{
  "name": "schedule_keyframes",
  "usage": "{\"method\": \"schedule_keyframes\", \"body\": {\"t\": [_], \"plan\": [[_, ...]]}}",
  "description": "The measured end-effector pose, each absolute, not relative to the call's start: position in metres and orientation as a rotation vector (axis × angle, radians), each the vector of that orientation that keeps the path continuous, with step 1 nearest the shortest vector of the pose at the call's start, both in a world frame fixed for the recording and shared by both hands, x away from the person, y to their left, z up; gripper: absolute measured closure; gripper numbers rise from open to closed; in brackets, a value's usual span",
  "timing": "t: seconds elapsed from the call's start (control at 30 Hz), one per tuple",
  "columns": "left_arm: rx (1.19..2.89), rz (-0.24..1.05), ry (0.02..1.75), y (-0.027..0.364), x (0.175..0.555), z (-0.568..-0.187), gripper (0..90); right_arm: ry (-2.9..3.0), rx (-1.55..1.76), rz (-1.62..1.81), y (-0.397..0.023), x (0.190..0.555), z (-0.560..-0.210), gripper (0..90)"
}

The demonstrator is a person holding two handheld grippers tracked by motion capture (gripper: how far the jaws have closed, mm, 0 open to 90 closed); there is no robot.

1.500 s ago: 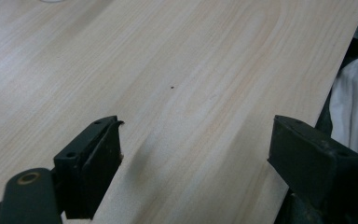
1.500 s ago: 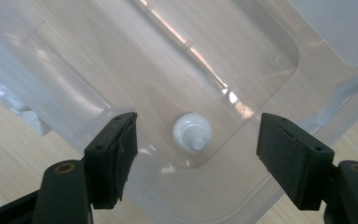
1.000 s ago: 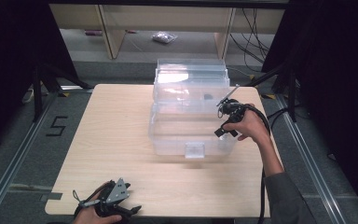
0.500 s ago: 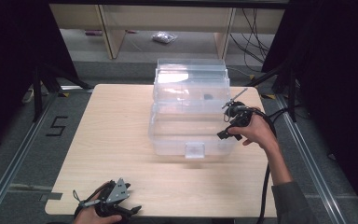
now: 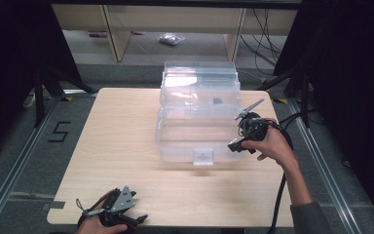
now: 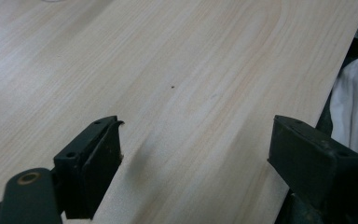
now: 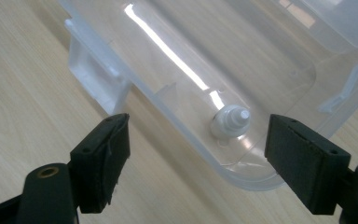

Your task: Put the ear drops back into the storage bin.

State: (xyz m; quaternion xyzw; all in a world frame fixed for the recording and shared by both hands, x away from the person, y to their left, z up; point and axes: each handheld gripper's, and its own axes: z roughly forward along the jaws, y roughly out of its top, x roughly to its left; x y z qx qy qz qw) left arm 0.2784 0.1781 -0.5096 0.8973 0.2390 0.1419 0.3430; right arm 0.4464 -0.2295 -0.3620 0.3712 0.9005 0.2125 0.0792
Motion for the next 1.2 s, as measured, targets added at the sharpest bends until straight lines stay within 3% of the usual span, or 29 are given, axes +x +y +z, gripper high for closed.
{"method": "schedule_keyframes", "body": {"t": [1.2], "plan": [[2.324, 0.365, 0.639, 0.178, 0.278, -0.51, 16.5, 2.635, 1.061, 0.769, -0.217, 0.393, -0.385, 21.0]]}}
